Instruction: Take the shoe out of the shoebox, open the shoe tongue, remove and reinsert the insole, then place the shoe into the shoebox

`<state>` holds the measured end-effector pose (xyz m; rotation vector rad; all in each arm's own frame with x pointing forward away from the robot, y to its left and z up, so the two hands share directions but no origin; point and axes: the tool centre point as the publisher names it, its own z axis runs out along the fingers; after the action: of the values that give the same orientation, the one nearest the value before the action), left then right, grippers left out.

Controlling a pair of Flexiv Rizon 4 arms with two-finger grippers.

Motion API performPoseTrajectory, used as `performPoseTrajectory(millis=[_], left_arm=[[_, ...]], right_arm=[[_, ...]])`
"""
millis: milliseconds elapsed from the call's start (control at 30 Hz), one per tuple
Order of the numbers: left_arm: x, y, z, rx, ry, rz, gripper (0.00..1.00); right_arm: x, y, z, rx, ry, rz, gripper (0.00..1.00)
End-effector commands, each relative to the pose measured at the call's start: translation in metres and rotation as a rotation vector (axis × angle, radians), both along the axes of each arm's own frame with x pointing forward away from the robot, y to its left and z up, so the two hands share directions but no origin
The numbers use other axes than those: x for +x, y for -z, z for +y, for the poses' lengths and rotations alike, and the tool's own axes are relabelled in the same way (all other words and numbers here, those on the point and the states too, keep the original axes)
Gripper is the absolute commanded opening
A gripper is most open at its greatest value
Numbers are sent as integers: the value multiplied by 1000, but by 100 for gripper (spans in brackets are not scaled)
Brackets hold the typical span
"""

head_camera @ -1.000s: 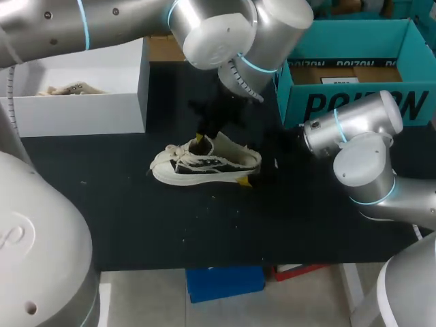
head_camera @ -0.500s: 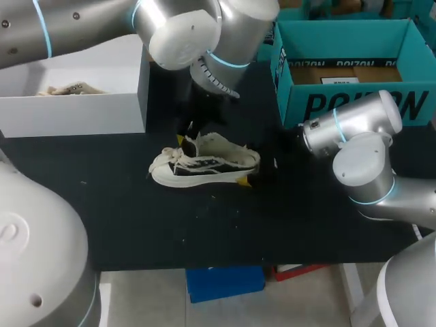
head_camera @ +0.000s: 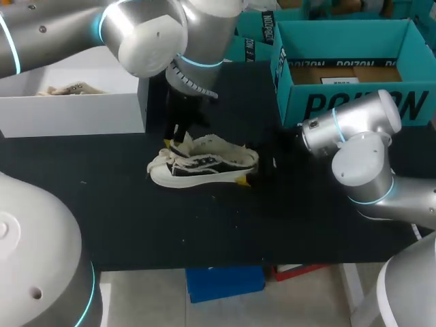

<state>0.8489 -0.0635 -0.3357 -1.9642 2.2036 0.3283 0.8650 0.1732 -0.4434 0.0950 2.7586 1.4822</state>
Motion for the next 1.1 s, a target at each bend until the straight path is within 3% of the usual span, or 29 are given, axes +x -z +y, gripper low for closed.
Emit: performPoseTrajectory(millis=[33,467,533,633,667,867,1100], left_arm=[[-10,8,12,-69,10,0,0],[-12,26,14,-21,20,2,0],[-12,27,14,-15,23,6,18],[-12,28,14,-10,28,10,58],[-12,28,14,-9,30,12,100],[-10,11,11,-49,102,38,100],[-11,-27,2,-95,348,71,100]], right_arm=[[0,3,-3,-3,2,0,0],[0,3,-3,-3,2,0,0],[0,3,-3,-3,2,0,0],[0,3,-3,-3,2,0,0],[0,3,-3,-3,2,0,0],[0,3,-3,-3,2,0,0],[0,3,-3,-3,2,0,0]])
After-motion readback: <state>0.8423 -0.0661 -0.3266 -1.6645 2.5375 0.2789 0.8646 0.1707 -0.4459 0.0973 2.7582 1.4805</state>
